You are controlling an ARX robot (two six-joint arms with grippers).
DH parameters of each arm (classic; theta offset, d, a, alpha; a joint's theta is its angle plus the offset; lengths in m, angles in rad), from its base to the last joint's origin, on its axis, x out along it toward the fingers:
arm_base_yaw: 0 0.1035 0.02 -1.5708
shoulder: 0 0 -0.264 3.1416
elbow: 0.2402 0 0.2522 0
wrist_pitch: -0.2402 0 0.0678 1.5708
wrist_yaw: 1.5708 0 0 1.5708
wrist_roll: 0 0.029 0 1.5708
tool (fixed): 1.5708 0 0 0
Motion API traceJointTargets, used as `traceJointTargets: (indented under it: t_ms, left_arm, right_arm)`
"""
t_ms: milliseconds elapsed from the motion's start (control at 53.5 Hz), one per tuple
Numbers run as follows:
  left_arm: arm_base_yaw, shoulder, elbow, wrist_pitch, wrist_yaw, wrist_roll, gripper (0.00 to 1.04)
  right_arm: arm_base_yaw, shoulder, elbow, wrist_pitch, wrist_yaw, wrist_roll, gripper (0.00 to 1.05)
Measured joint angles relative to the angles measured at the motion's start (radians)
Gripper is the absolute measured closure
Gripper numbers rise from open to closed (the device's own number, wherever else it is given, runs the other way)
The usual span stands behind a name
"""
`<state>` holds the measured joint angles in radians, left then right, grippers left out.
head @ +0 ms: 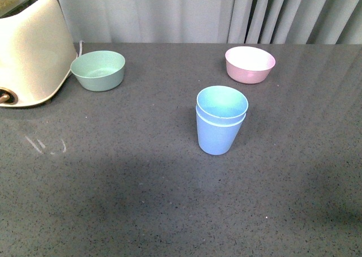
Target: Stack blue cups with both arms
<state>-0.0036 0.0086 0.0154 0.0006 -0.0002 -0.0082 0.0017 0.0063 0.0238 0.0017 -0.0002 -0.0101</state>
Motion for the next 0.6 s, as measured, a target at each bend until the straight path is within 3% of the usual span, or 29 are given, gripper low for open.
traceJointTargets:
  t_ms: [599]
  left_arm:
    - [0.000, 0.000, 0.000, 0.000, 0.000, 0.000, 0.09]
  right_arm:
    - [0.000, 0.000, 0.000, 0.000, 0.000, 0.001, 0.09]
